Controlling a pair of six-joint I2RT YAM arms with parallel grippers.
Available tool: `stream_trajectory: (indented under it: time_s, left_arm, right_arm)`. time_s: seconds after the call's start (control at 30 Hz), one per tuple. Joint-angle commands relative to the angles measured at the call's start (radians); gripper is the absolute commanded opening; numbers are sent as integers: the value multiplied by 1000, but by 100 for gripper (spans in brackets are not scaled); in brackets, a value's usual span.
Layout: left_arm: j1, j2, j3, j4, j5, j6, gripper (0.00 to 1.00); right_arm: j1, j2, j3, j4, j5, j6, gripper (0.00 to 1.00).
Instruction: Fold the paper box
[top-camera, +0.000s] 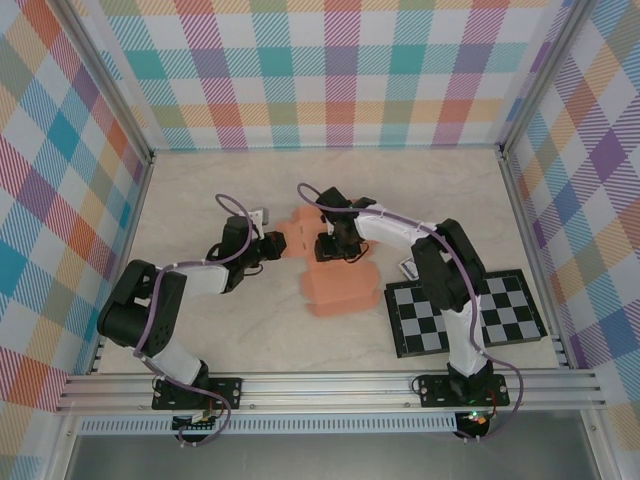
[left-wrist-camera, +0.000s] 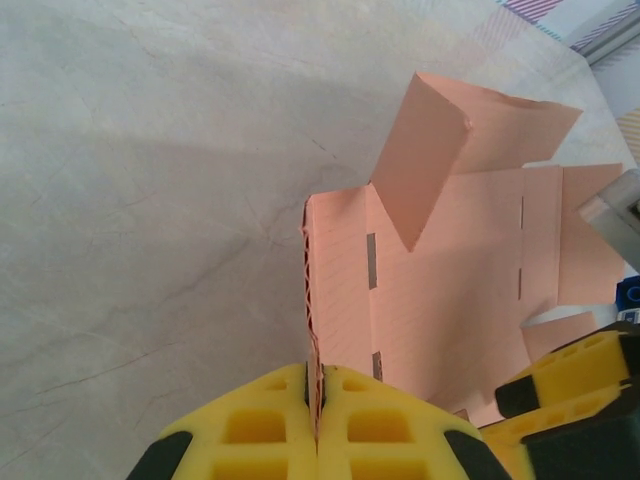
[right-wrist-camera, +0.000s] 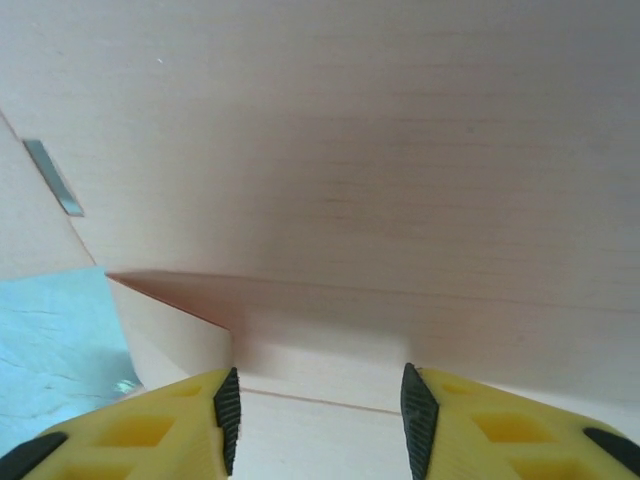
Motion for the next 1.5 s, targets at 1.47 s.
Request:
stream_trajectory:
  time_s: [1.47]
  left_arm:
    - [-129, -41, -178, 422, -178, 191, 0]
  right_arm:
    - [-128, -2, 309, -112, -77, 1422, 70]
